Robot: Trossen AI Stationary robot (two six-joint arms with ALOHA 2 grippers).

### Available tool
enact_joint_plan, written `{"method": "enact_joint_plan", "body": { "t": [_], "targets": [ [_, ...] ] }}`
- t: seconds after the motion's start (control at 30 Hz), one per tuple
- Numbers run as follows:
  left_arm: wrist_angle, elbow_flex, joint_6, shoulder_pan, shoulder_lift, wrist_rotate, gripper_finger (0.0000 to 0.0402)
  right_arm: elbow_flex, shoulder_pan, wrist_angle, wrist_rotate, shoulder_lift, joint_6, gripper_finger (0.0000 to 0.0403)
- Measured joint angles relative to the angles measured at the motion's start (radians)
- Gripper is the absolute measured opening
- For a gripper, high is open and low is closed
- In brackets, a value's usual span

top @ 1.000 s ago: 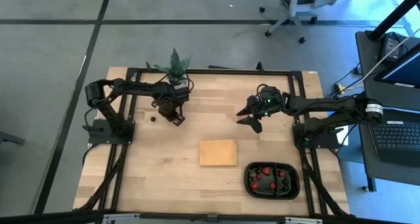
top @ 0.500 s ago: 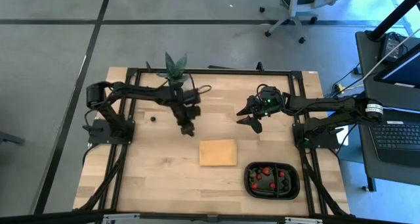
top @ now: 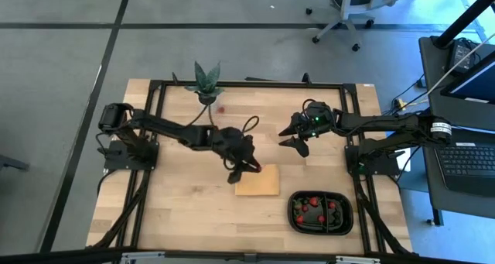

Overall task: Pick and placing Produce into tupperware
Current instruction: Put the red cherry into the black container

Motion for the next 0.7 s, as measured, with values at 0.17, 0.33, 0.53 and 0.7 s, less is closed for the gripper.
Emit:
{"method": "enact_joint_plan", "body": {
  "t": [0.17,0.33,0.53,0.7],
  "targets": [
    [0.172,0.000,0.072,-0.066,0.000,-0.148,0.0076,0.000,0.000,0.000,0.004,0.000,0.000,0.0225],
    [0.248,0.001,0.113,-0.110,0.010,-0.233,0.0079,0.000,0.000,0.000,0.049,0.000,0.001,0.0225],
    [0.329,0.058,0.113,-0.130,0.138,-0.254,0.0079,0.000,0.000,0.007,0.058,0.000,0.025,0.0225],
    [0.308,0.234,0.125,-0.147,0.327,-0.198,0.0080,0.000,0.000,0.010,0.060,0.000,0.027,0.0225]
  ]
}}
